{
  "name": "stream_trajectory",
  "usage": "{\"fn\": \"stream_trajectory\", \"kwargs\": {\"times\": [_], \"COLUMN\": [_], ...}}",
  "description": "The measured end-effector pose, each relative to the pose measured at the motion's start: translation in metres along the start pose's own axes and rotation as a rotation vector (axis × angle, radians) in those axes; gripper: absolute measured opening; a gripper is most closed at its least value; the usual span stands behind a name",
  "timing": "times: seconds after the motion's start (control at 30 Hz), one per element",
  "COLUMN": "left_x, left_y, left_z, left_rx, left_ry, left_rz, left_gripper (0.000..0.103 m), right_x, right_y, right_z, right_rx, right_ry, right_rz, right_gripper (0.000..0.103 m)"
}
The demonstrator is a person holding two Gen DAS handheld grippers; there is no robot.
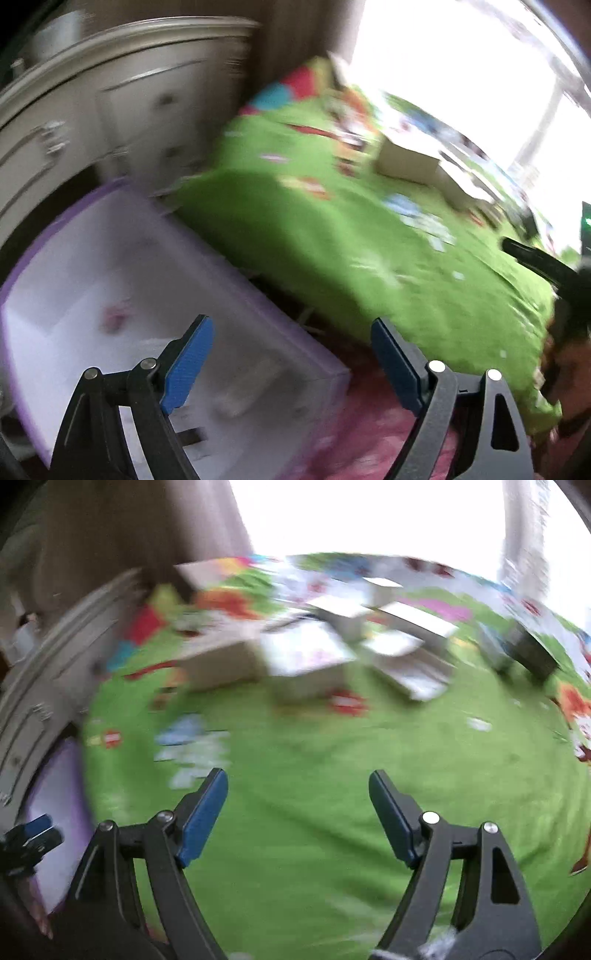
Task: Organize rigid objects
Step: 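Move both open tools back toward the table, then grasp the white plastic tray with the right tool while the left grasps the pink-printed white box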
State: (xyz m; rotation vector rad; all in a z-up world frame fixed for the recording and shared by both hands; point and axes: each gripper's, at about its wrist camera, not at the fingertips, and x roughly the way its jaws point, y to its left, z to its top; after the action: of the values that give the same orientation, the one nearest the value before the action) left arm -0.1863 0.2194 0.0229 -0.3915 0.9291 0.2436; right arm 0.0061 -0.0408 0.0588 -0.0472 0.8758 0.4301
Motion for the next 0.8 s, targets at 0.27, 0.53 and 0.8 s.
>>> {"fn": "stream_trajectory", "kwargs": {"times": [0.27, 0.53, 0.8], "left_x": [0.047, 0.06, 0.1], "left_y": [-0.093, -0.123, -0.161], "left_z": [0.016, 0.021, 0.067], "left_rx": [0.177, 0.2, 0.156], "left_ry": [0.093, 0.1, 0.099], "left_rz": [-0.136, -0.149, -0.175], "left_gripper": [0.088, 0.089, 0.094], "right_x": [0.048, 0.099, 0.077], "right_y": [-0.069, -0.09, -0.075], "right_z": [0.035, 0.098, 0.071], "right_rx": [-0.107, -0.256, -0.278], "right_ry": [0.091, 0.136, 0.072], "right_rz": [-0.15, -0.014, -0.009], "right_gripper": [0.103, 0.103, 0.067]}}
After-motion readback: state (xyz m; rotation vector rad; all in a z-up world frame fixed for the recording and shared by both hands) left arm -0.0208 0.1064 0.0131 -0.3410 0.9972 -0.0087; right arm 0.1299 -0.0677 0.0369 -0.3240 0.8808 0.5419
